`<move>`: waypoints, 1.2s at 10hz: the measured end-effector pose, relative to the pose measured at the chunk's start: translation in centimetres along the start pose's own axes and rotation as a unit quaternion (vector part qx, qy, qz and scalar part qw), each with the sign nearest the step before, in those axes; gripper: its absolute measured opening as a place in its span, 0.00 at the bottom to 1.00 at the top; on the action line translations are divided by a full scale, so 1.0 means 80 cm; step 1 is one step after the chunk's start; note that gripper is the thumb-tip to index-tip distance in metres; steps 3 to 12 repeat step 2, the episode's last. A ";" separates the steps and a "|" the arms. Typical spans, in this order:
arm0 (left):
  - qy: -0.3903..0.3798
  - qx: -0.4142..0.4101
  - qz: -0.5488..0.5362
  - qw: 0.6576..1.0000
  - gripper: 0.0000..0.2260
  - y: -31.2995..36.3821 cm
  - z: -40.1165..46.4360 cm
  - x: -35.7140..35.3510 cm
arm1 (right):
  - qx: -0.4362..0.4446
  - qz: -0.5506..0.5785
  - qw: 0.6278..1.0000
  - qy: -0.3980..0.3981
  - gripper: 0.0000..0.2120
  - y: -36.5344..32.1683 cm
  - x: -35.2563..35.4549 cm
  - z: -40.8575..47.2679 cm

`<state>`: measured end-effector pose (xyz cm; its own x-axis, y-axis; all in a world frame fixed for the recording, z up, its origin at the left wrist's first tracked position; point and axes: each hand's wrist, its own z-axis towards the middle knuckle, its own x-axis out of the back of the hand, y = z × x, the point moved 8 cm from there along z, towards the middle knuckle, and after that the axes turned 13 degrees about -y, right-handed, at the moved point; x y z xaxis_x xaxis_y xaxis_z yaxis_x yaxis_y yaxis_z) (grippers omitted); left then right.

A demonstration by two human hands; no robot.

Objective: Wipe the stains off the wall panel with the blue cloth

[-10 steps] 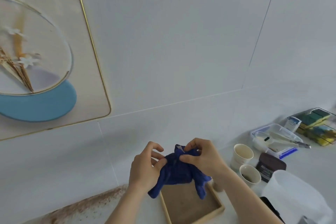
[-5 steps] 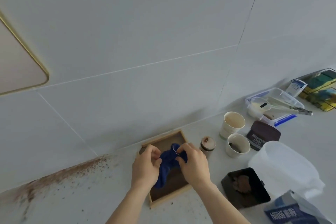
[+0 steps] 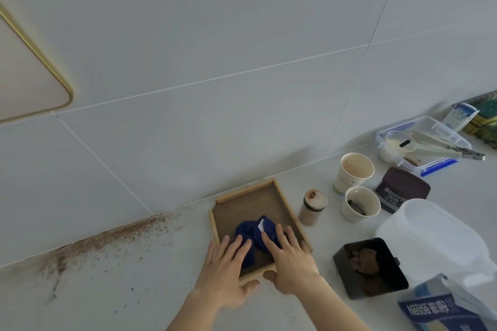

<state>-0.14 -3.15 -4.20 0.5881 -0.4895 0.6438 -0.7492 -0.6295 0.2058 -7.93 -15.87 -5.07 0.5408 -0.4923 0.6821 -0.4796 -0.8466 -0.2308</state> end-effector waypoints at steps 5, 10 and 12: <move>0.088 -0.017 0.007 0.996 0.43 -0.027 -0.061 0.064 | 0.005 -0.017 1.000 -0.021 0.49 -0.023 0.046 -0.028; 0.088 -0.017 0.007 0.996 0.43 -0.027 -0.061 0.064 | 0.005 -0.017 1.000 -0.021 0.49 -0.023 0.046 -0.028; 0.088 -0.017 0.007 0.996 0.43 -0.027 -0.061 0.064 | 0.005 -0.017 1.000 -0.021 0.49 -0.023 0.046 -0.028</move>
